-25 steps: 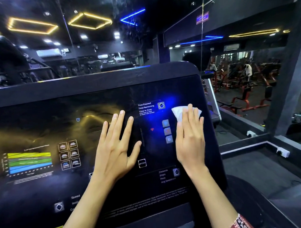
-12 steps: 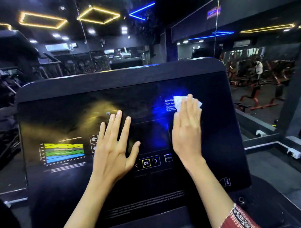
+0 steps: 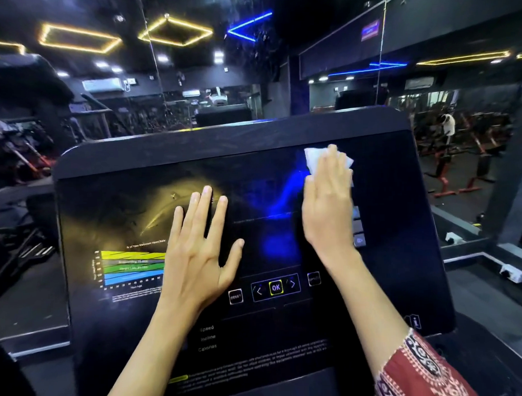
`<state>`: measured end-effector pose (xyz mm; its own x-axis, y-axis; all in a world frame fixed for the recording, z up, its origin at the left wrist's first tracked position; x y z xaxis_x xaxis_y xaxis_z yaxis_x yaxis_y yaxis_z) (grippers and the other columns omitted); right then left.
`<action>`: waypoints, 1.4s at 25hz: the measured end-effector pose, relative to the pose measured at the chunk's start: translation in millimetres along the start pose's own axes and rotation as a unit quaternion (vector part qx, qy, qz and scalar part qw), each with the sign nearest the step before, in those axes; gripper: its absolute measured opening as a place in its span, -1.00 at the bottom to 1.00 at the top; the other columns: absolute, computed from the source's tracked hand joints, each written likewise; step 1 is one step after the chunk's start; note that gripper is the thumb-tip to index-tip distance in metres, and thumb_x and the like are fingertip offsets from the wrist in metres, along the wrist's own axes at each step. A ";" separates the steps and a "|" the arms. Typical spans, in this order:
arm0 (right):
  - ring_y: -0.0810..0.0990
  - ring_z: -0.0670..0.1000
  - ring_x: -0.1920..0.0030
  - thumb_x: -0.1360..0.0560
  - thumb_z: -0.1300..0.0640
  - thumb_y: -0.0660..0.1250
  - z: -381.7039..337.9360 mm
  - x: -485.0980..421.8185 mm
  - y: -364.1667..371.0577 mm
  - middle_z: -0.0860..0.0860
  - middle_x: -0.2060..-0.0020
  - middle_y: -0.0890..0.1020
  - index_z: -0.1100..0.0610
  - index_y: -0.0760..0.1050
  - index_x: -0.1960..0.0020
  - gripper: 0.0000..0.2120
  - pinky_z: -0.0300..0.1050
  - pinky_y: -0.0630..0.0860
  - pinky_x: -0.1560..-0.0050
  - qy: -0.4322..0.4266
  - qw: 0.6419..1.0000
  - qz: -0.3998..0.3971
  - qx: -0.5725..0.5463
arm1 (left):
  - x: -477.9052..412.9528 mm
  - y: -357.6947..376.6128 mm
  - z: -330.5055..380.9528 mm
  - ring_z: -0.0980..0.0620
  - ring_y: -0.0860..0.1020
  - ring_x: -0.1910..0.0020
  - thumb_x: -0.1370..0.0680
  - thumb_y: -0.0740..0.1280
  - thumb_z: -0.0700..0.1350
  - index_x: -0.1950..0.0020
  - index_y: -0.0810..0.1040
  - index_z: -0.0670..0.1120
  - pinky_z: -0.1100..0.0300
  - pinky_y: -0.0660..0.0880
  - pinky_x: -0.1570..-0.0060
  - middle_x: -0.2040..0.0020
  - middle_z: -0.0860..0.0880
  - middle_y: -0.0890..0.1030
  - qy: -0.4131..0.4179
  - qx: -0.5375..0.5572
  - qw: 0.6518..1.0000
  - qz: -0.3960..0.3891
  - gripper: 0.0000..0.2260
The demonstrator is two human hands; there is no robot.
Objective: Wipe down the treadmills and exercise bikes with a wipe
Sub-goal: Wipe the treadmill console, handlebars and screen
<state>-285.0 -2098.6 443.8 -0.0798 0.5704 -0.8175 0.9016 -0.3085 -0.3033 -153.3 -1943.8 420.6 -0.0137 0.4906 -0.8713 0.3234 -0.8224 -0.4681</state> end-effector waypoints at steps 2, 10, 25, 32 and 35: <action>0.25 0.24 -0.44 -0.59 0.24 0.03 -37.4 10.2 17.7 0.22 -0.45 0.30 0.35 0.25 -0.46 -0.54 -0.03 -0.03 -0.50 -0.129 0.990 -0.053 -0.014 | -7.8 1.2 0.0 -0.24 0.27 -0.41 -0.52 0.19 0.06 -0.40 0.40 -0.26 -0.10 0.12 -0.39 -0.43 -0.30 0.31 0.002 -0.001 1.000 0.005 -0.45; 0.21 0.23 -0.48 -0.61 0.20 -0.02 15.8 -28.2 -6.8 0.23 -0.46 0.27 0.34 0.23 -0.47 -0.54 0.02 -0.01 -0.50 -0.009 1.000 0.025 -0.005 | -38.7 6.8 -0.8 -0.26 0.30 -0.42 -0.52 0.17 0.09 -0.41 0.39 -0.24 -0.11 0.12 -0.38 -0.45 -0.28 0.29 0.019 -0.009 1.000 0.013 -0.43; 0.28 0.15 -0.45 -0.62 0.10 -0.03 -45.8 -39.2 21.8 0.17 -0.44 0.34 0.24 0.31 -0.45 -0.54 0.04 0.06 -0.44 -0.305 0.948 -0.059 0.075 | -85.6 19.6 13.9 -0.24 0.23 -0.43 -0.51 0.15 0.09 -0.40 0.39 -0.27 -0.10 0.06 -0.39 -0.45 -0.30 0.29 0.027 -0.006 0.999 0.024 -0.41; 0.20 0.29 -0.46 -0.61 0.21 -0.23 23.7 -69.1 -11.1 0.30 -0.47 0.21 0.30 0.15 -0.51 -0.48 0.20 0.09 -0.45 -0.163 0.970 0.000 0.180 | -100.1 29.5 52.0 -0.28 0.30 -0.40 -0.50 0.16 0.09 -0.38 0.41 -0.29 -0.10 0.08 -0.38 -0.42 -0.31 0.32 0.048 0.013 0.999 0.016 -0.42; 0.26 0.17 -0.46 -0.61 0.15 0.00 20.4 -61.4 -7.5 0.17 -0.47 0.29 0.22 0.23 -0.49 -0.53 0.10 0.10 -0.44 -0.269 0.953 -0.041 0.135 | -105.1 37.0 71.9 -0.29 0.31 -0.39 -0.50 0.17 0.10 -0.37 0.42 -0.29 -0.11 0.09 -0.37 -0.42 -0.31 0.32 0.061 0.019 0.998 0.012 -0.41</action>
<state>-295.5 -2146.8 486.2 -0.4176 0.1516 -0.8959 0.7461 -0.5055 -0.4333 -207.9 -2046.5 484.3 0.1093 0.5002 -0.8590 0.2860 -0.8434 -0.4548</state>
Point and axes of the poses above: each hand's wrist, its own x-axis away from the middle knuckle, its own y-axis out of the palm, z = x × y, the point moved 6 cm from there along -x, towards the middle knuckle
